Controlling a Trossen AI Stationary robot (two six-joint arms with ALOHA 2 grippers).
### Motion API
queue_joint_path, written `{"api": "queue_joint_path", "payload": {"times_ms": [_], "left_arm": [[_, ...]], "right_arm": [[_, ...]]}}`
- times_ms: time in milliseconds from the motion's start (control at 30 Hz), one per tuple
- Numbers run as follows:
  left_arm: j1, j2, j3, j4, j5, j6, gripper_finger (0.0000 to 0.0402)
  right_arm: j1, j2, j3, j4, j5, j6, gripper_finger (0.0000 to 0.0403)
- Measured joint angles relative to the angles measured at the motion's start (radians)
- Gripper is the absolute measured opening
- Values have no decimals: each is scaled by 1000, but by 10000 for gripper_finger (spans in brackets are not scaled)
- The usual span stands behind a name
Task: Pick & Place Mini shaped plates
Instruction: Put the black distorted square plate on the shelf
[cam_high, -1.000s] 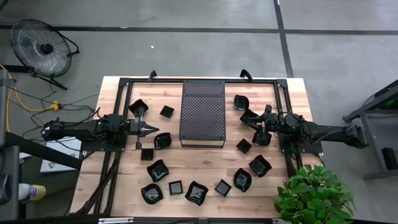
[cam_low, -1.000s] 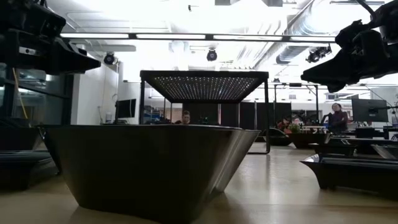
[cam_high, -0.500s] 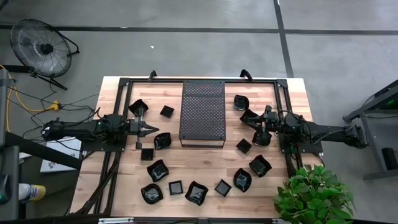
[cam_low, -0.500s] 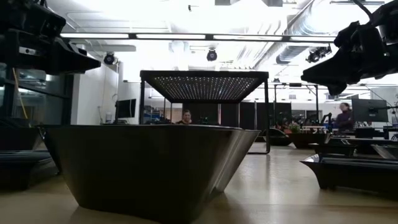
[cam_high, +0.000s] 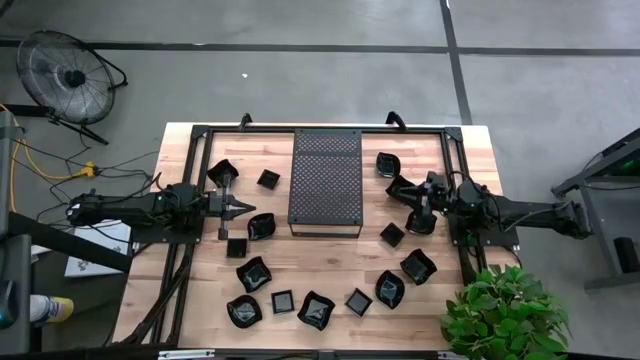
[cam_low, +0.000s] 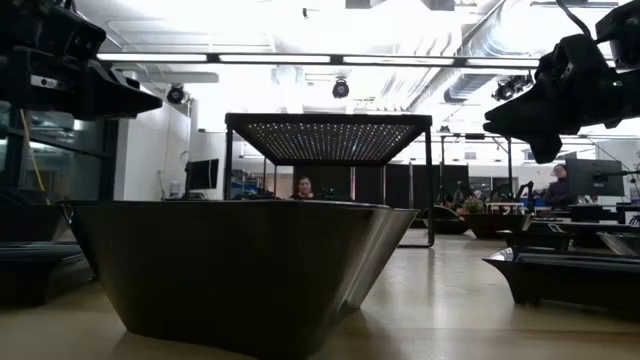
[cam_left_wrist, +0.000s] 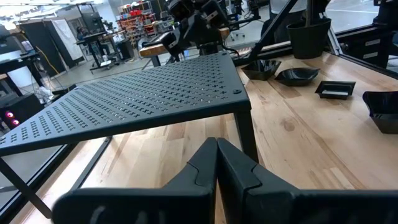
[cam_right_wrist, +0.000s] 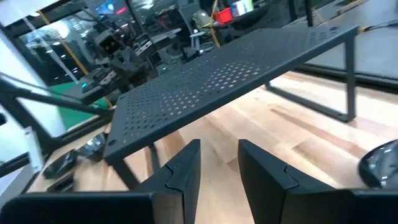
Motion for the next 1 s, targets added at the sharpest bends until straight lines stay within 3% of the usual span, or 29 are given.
{"api": "queue_joint_path", "payload": {"times_ms": [200,433,733,1000], "left_arm": [[0,0,0,0,0,0,1],[0,0,0,0,0,0,1],[0,0,0,0,0,0,1],[0,0,0,0,0,0,1]], "right_arm": [[0,29,101,-146,108,9,103],[0,153,282,-506,299,282,103],[-13,365,501,-705,301,384,103],[-159,591,742,-910,208,360,103]]}}
